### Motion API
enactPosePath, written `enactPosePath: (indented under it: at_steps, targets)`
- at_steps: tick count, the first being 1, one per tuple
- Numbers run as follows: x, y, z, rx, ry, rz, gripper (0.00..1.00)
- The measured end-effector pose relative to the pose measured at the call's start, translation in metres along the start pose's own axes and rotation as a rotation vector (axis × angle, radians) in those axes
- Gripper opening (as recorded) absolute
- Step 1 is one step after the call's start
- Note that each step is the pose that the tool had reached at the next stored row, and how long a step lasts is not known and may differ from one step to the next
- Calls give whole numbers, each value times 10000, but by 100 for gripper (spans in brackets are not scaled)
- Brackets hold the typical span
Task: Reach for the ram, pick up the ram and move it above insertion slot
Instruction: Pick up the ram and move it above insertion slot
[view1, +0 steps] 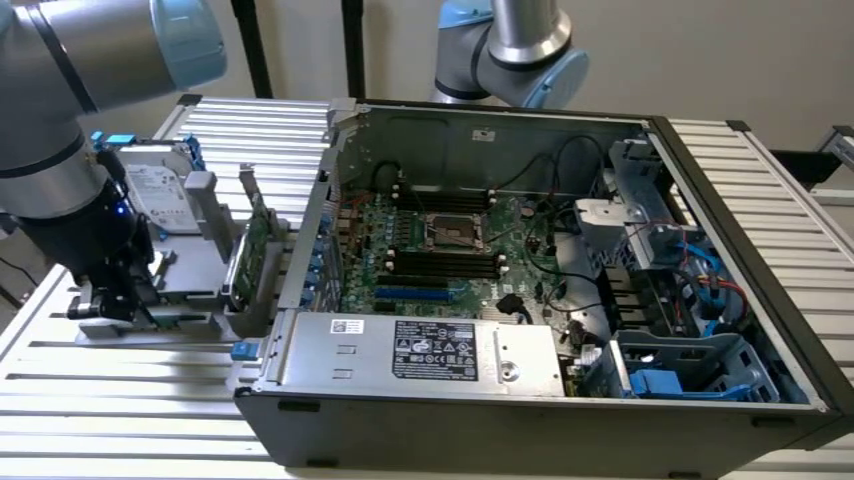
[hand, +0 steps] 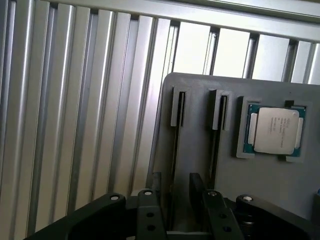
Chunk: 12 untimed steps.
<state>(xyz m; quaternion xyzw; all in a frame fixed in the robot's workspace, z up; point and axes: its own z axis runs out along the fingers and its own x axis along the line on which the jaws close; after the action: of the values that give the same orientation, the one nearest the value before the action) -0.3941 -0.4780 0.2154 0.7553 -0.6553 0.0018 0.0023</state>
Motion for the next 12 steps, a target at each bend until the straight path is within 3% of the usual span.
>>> enactPosePath:
  at_steps: [9,10,11,12]
  targets:
    - [-1,0,138,-25,-4,14,36]
    - [-1,0,144,-33,-4,18,28]
    - [-1,0,149,-42,-5,23,28]
    - [-1,0,152,-53,-6,30,22]
